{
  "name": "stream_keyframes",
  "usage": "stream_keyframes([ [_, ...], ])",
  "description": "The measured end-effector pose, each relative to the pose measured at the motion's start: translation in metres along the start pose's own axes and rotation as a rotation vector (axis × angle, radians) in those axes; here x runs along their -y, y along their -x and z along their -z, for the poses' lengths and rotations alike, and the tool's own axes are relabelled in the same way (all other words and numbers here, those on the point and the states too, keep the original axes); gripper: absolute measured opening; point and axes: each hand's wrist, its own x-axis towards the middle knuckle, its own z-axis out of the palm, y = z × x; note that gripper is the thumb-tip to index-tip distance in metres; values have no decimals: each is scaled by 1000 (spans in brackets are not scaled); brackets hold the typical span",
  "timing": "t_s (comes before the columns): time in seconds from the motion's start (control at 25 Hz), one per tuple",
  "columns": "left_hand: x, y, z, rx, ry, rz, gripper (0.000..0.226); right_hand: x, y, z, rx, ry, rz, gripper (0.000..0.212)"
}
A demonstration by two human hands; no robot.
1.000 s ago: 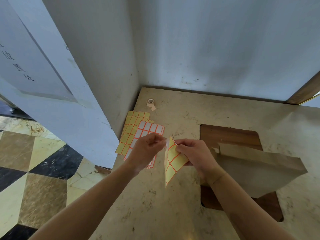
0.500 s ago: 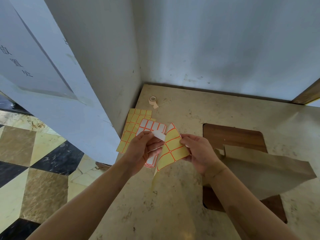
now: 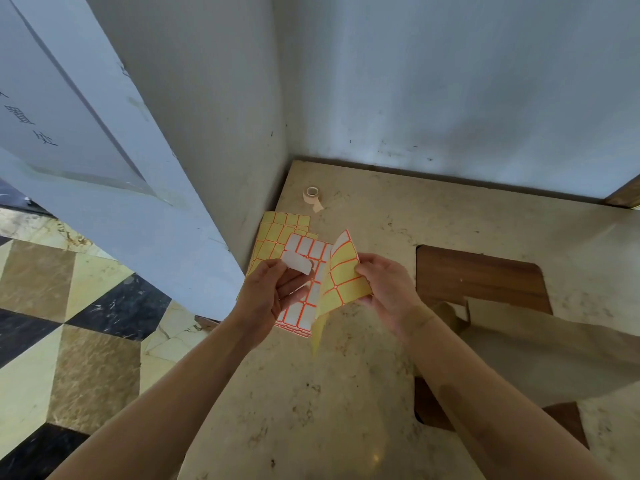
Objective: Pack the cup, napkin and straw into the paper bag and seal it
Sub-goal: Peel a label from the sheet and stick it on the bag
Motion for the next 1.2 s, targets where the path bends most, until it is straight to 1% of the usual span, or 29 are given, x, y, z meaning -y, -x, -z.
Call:
stream_keyframes([
  [0.04,-3,-1,4,-28,-10,-16,27,1,-7,-5,39,-55,2,24],
  [0.16,-13,-4,17,-115,-52,-67,22,12,-23,-17,171,-320,15,25],
  [0.24,-18,-4,23,-141,-69,-98,20,10,-30,-22,191,-439,-5,28],
  [0.28,-20,-4,25,-148,-81,-108,19,5,-33,-23,166,-444,-23,29],
  [0.32,-20,-4,27,-159,-97,-111,18,-2,-34,-24,121,-405,-40,29],
  [0.4,-16,-4,29,-169,-139,-108,18,-24,-36,-20,-41,-298,-110,24],
  [0.48,-12,-4,30,-167,-190,-103,19,-44,-35,-15,-122,-266,-202,16],
  [0.52,-10,-4,28,-169,-218,-99,19,-54,-35,-12,-159,-244,-233,18],
  [0.64,-7,-1,21,-166,-310,-89,19,-82,-39,1,-336,-78,-242,18],
  [0.68,-6,2,18,-153,-333,-92,18,-88,-40,5,-340,-7,-232,19],
  [0.72,-5,5,15,-137,-353,-100,16,-90,-38,10,-313,42,-213,18],
  [0.8,-3,10,9,-113,-394,-121,15,-91,-33,21,-242,194,-182,23],
  [0.88,-3,16,0,-83,-436,-135,16,-83,-14,27,-163,454,-117,22],
  [0.92,-2,18,-6,-60,-453,-142,17,-77,0,32,-138,544,-36,21],
  [1.0,-2,23,-21,-2,-482,-160,17,-64,33,43,21,694,169,24],
  [1.08,-1,27,-39,64,-513,-189,16,-45,71,63,110,788,362,24],
  [1.16,-1,31,-61,129,-541,-233,14,-24,104,96,98,894,601,24],
  [1.2,0,32,-74,159,-558,-254,14,-11,117,114,49,948,738,27],
])
